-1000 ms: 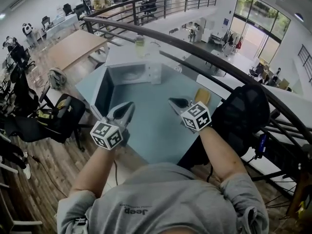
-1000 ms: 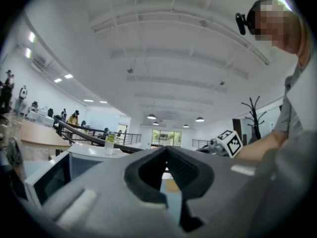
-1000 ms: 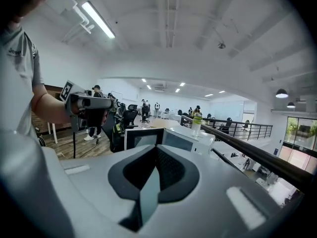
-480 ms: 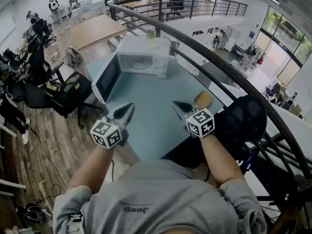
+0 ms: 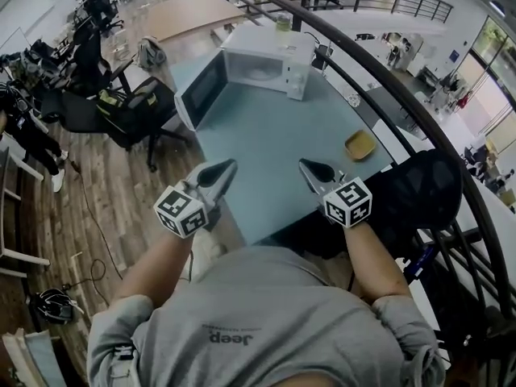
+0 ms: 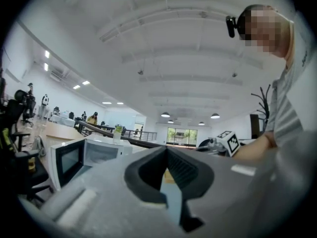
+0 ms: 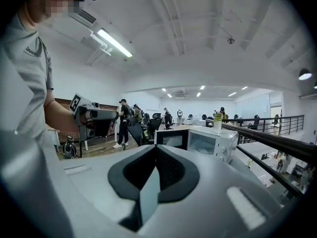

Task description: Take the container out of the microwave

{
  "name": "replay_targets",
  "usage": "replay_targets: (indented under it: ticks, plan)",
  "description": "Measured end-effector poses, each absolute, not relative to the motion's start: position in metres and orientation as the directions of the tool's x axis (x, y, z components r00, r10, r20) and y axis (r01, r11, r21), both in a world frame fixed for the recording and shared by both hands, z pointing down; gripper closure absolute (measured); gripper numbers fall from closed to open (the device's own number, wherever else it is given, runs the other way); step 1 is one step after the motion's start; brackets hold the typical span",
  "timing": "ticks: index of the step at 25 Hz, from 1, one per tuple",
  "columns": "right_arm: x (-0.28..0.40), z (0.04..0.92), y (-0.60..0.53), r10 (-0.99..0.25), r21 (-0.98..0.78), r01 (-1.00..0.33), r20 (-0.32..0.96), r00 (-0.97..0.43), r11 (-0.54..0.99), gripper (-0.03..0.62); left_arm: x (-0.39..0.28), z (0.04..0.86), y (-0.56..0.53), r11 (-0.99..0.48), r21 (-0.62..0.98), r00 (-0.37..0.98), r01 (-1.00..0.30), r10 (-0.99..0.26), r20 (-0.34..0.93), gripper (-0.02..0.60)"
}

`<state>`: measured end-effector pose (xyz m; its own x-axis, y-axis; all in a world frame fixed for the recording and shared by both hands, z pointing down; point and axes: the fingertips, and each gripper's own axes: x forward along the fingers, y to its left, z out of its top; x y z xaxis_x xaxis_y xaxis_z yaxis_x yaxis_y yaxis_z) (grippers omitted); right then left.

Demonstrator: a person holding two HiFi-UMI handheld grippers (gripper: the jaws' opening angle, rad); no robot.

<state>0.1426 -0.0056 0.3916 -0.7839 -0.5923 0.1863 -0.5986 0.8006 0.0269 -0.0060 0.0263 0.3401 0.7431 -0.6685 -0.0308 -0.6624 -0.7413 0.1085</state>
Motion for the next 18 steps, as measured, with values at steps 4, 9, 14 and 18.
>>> replay_targets:
  ticks: [4,9,14,18]
  plan:
    - [0.137,0.398,0.011,-0.602,0.018,-0.609,0.179,-0.778,0.793,0.589,-0.015,0.331,0.045,-0.805,0.107,0.799,-0.583,-0.592,-0.105,0.563]
    - [0.109,0.422,0.022,-0.633,0.004,-0.645,0.197,-0.749,0.764,0.59,-0.046,0.352,0.04,-0.85,0.088,0.847,-0.519,-0.525,-0.084,0.563]
    - [0.075,0.44,0.016,-0.695,-0.076,-0.719,0.203,-0.69,0.691,0.59,-0.104,0.383,0.015,-0.84,0.154,0.848,-0.521,-0.53,-0.022,0.563]
    - [0.054,0.444,0.006,-0.726,-0.123,-0.753,0.205,-0.657,0.646,0.591,-0.141,0.394,0.002,-0.839,0.182,0.853,-0.513,-0.522,-0.003,0.563]
